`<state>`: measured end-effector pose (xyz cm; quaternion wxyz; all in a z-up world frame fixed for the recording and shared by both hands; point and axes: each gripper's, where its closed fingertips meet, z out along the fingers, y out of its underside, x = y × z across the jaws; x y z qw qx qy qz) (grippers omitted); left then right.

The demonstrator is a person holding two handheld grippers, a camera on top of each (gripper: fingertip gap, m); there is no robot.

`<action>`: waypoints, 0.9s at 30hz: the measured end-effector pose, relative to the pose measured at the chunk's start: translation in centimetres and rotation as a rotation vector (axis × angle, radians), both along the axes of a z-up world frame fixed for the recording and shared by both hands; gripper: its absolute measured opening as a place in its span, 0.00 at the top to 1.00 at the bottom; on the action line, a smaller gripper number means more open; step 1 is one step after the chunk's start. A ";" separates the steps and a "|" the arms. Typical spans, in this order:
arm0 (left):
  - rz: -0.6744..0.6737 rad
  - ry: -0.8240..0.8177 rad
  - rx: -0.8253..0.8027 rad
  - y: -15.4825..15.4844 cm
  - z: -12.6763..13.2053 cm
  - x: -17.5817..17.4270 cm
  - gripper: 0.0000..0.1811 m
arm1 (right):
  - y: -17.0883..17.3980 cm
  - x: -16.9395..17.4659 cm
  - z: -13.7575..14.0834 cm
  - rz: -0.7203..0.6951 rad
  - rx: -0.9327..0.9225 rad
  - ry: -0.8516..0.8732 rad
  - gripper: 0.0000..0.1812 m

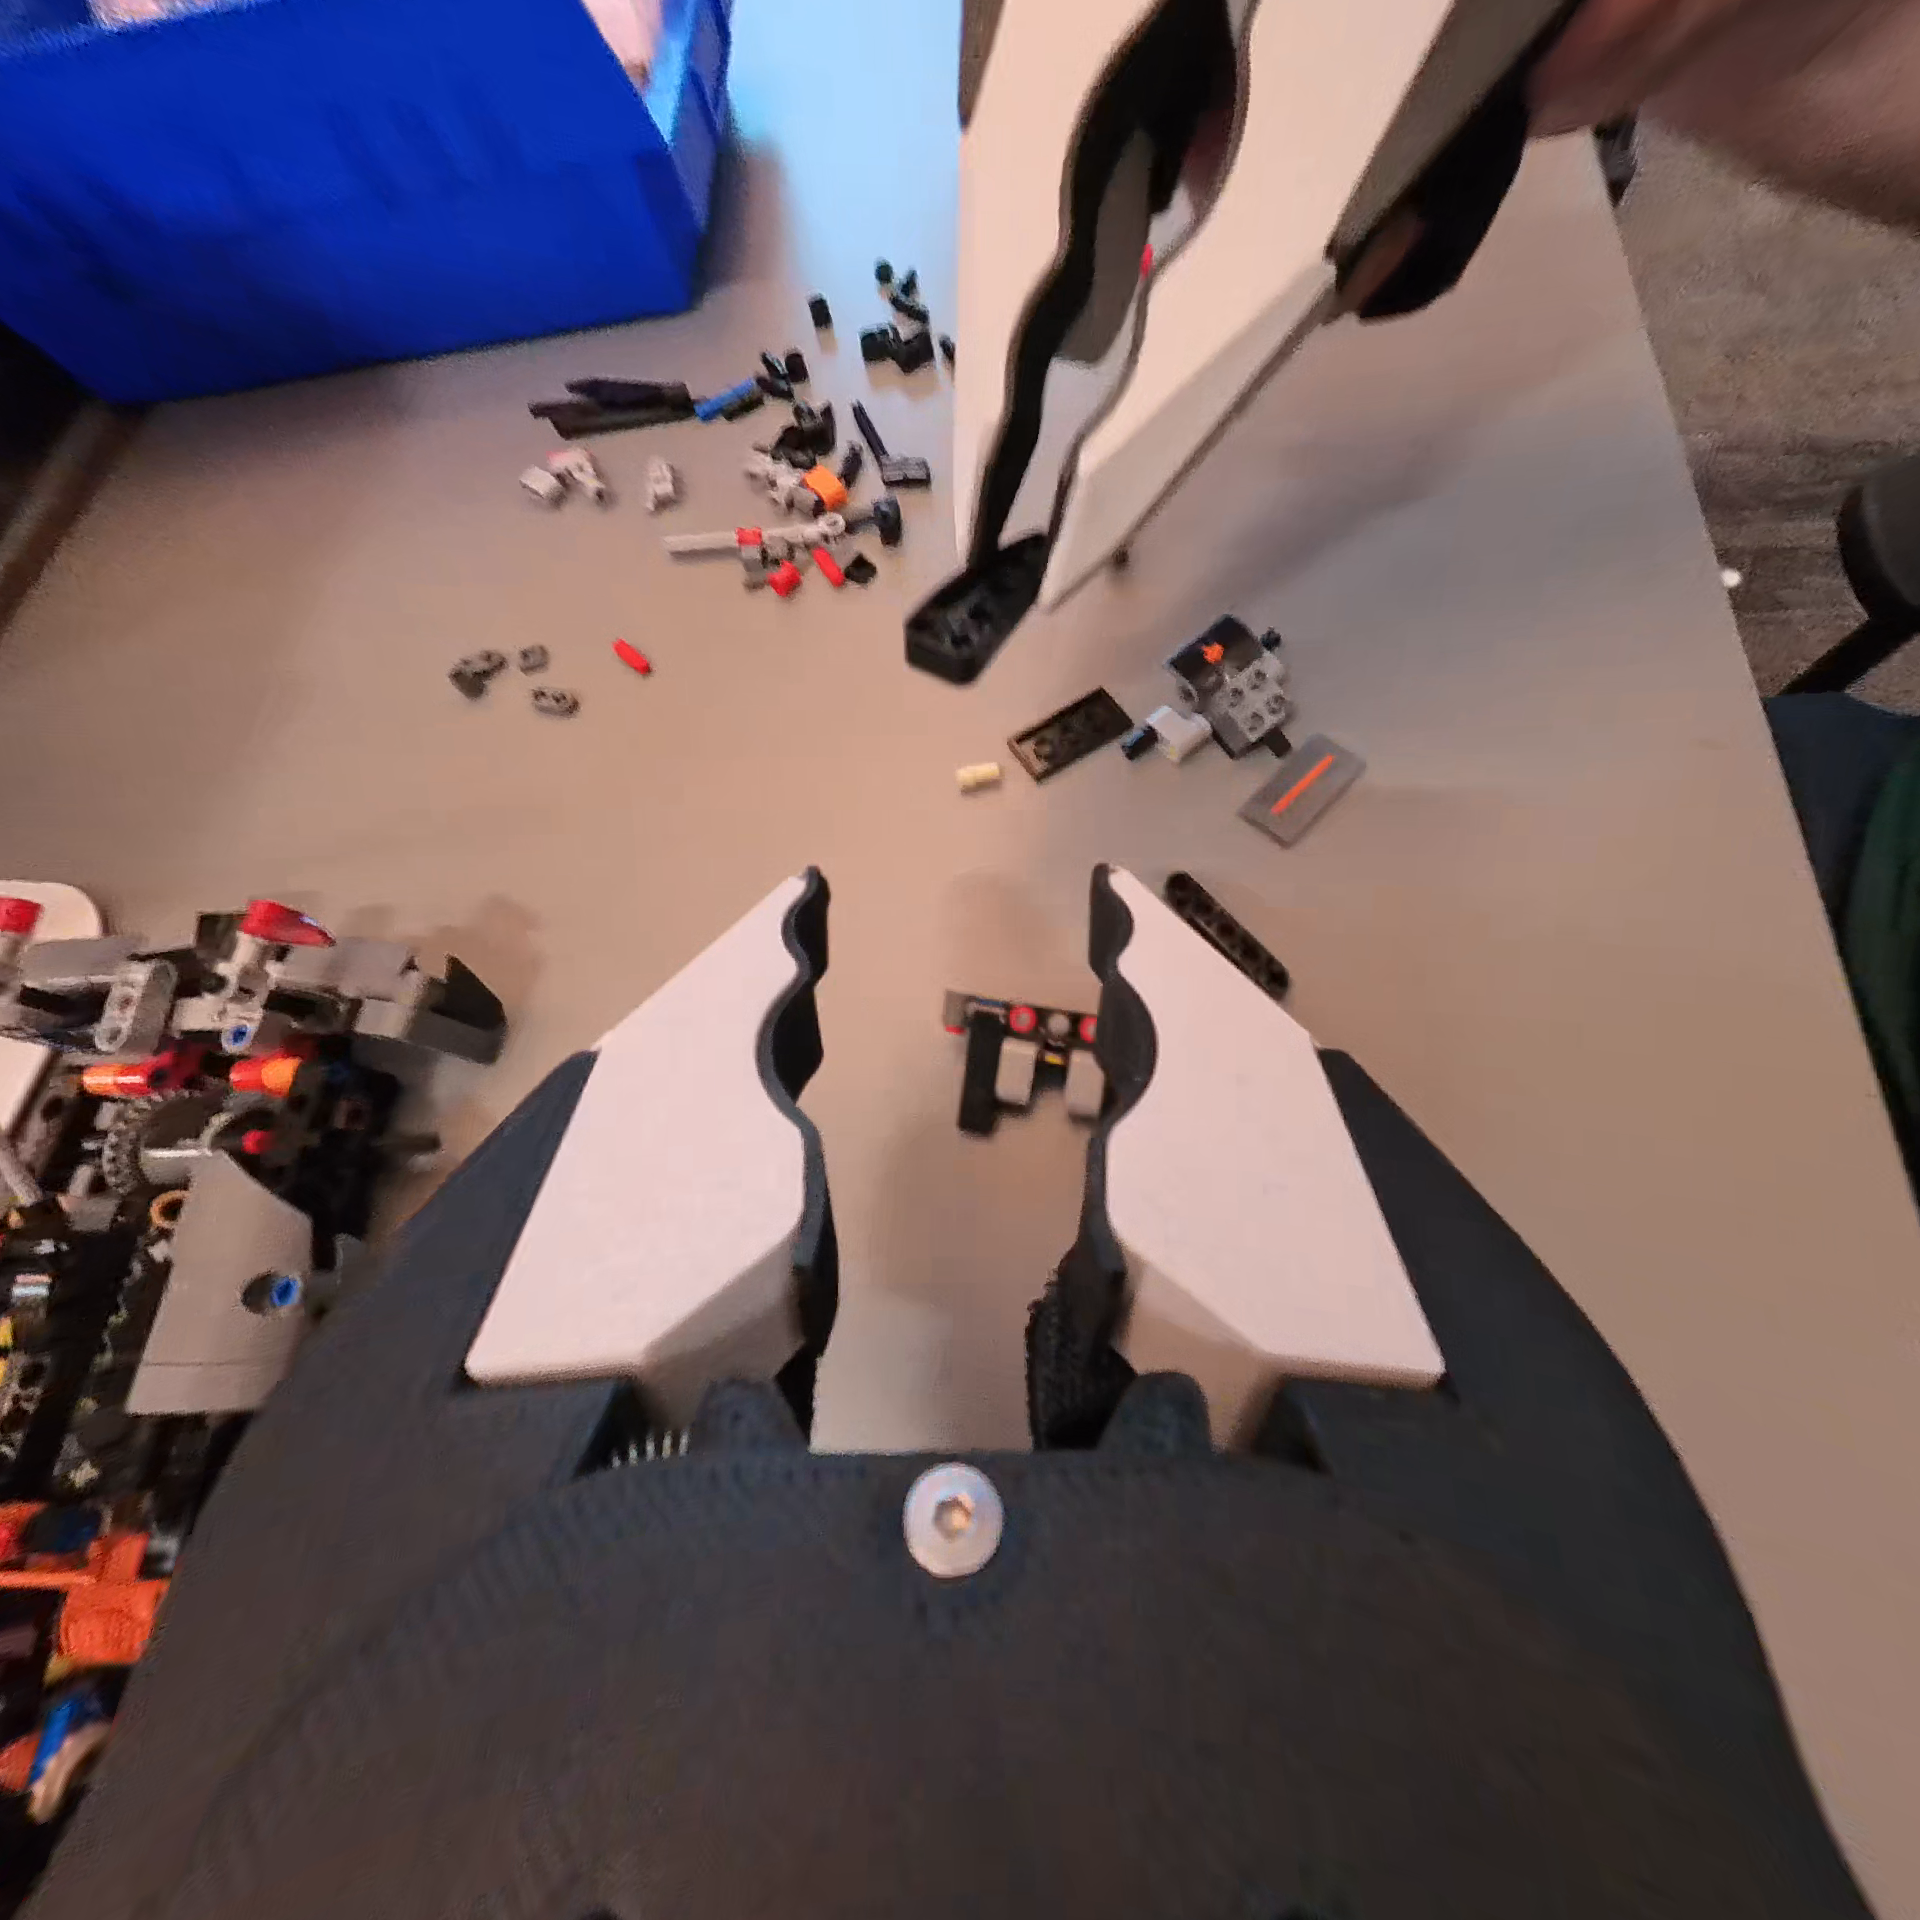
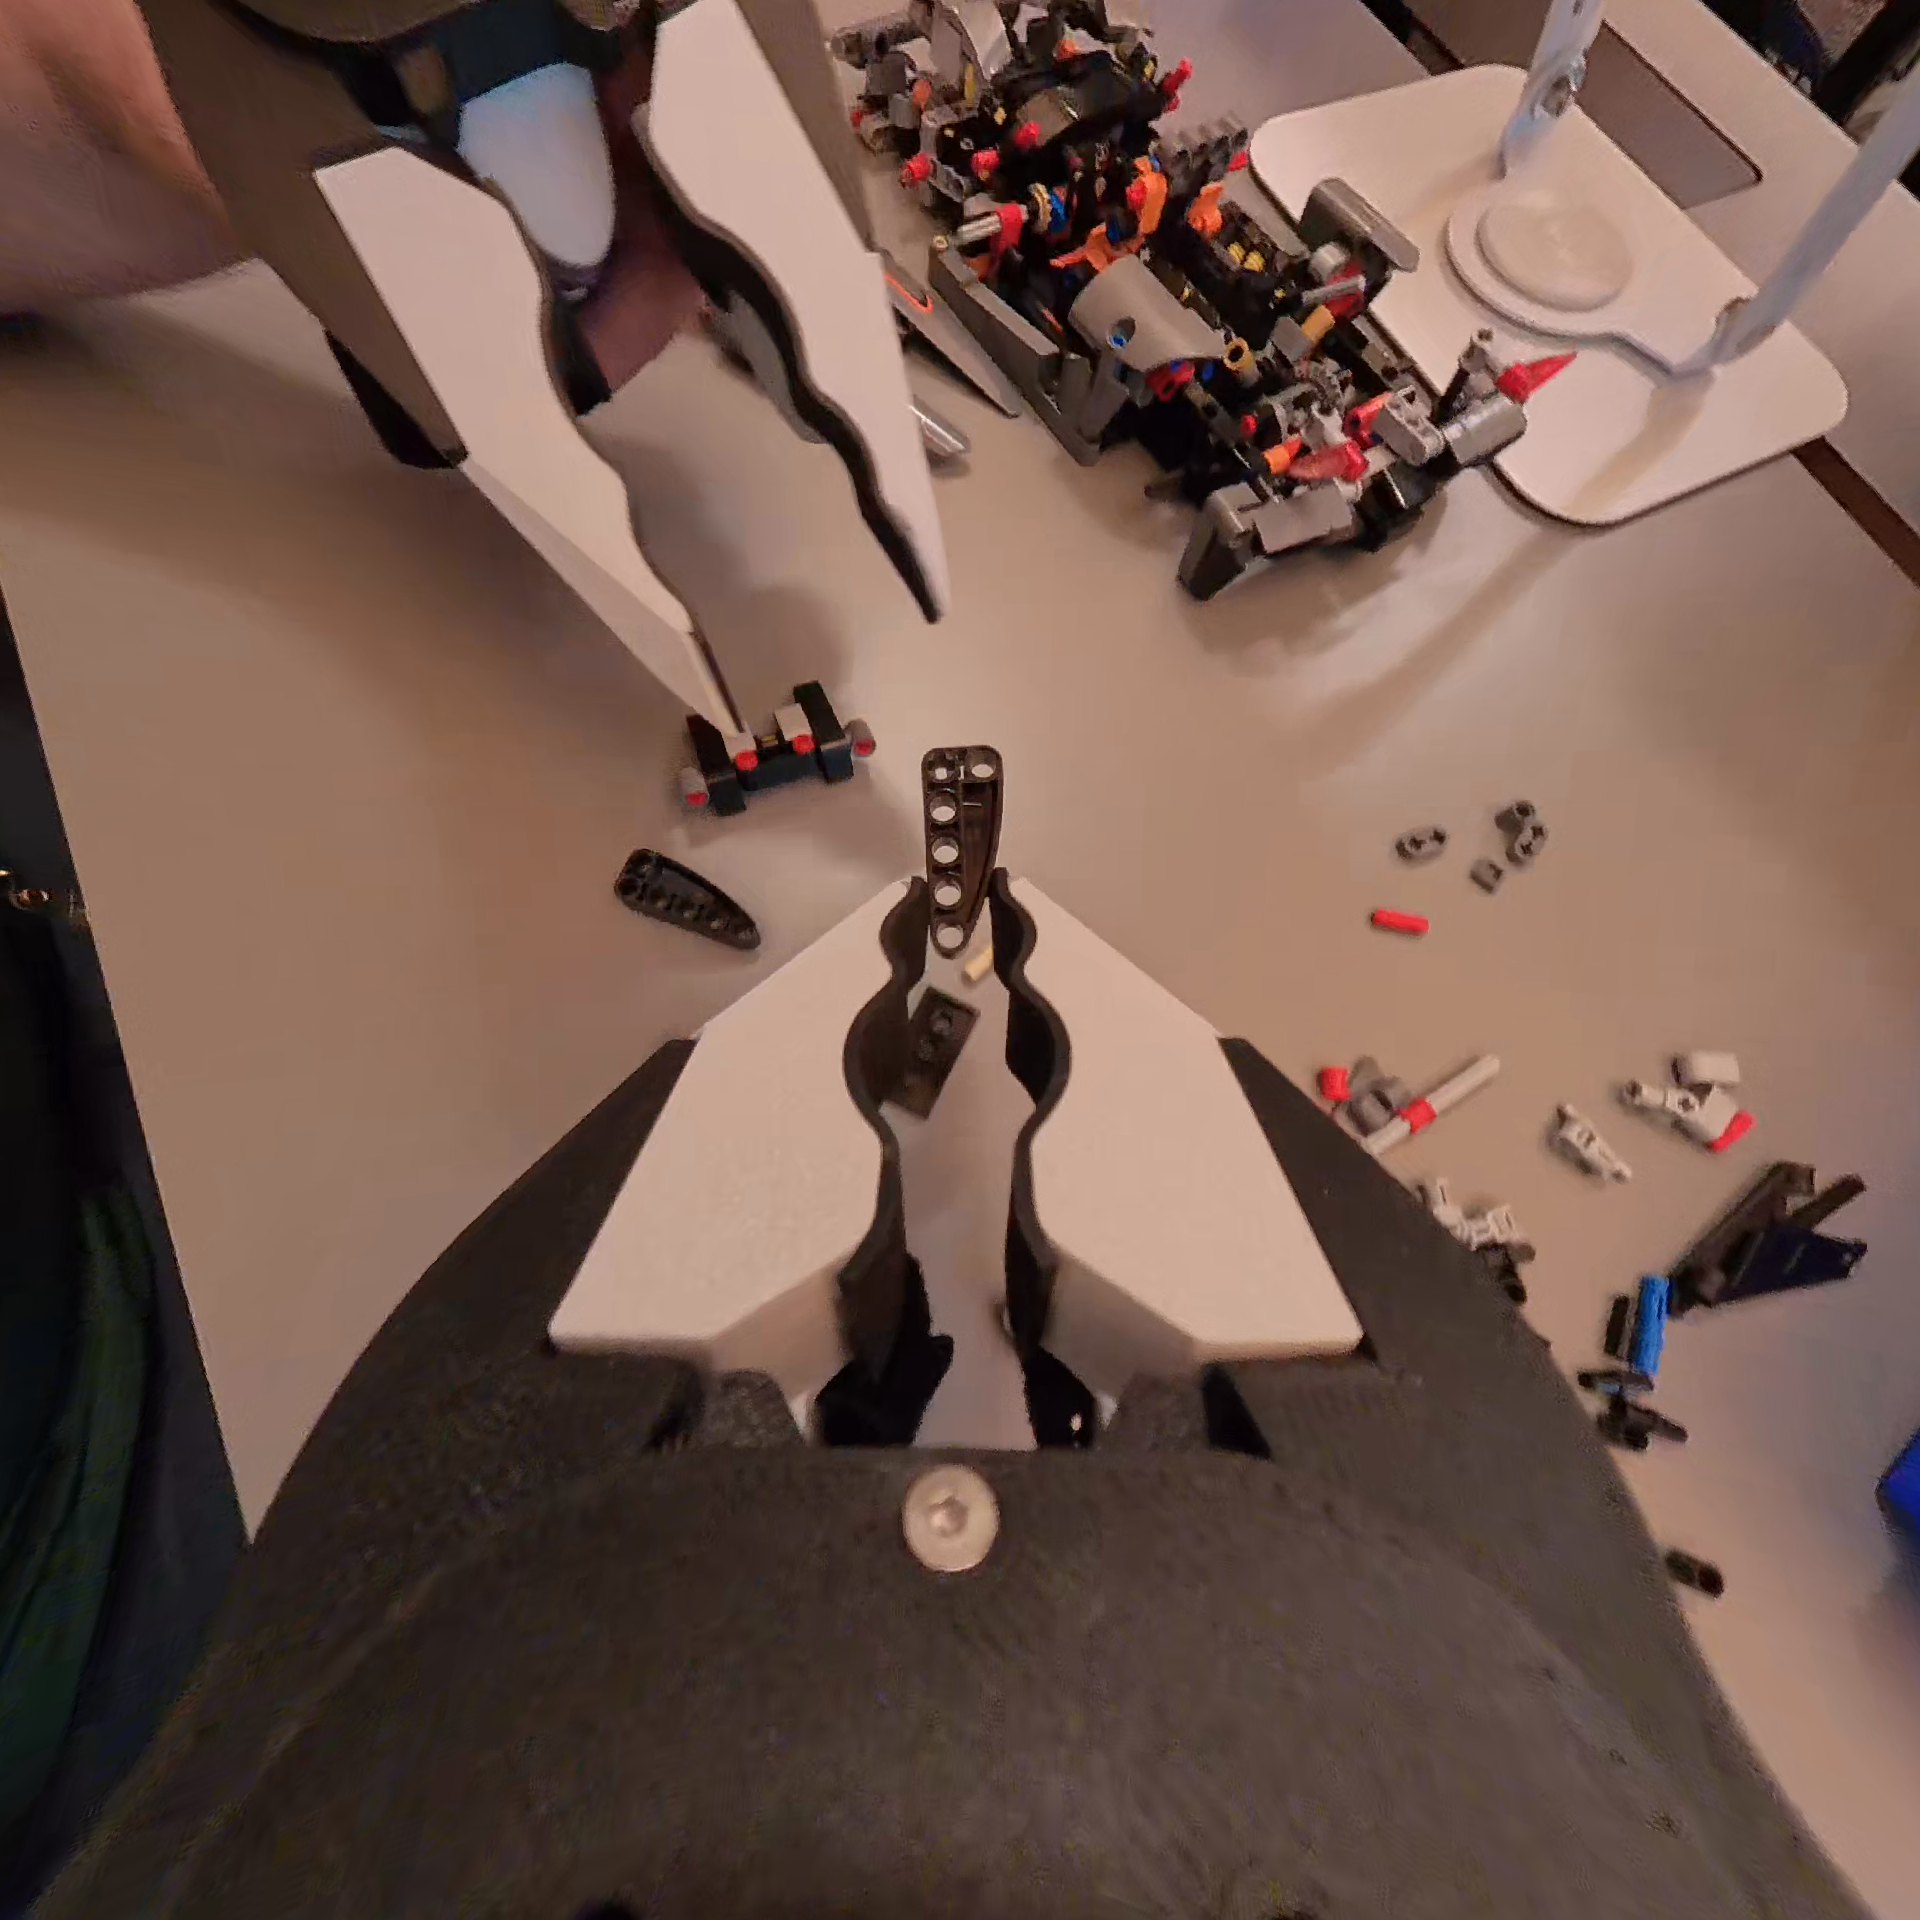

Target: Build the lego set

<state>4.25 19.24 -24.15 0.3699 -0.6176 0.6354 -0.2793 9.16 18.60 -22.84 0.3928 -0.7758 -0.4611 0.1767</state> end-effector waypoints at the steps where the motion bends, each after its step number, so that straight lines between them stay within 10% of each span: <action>1: -0.002 -0.021 0.001 0.3 0.3 0.2 0.73 | 0.2 -0.3 0.0 0.010 0.001 -0.002 0.95; 27: 0.007 -0.244 -0.137 0.9 1.0 0.7 0.76 | 2.2 -4.3 0.0 0.152 0.080 -0.108 0.95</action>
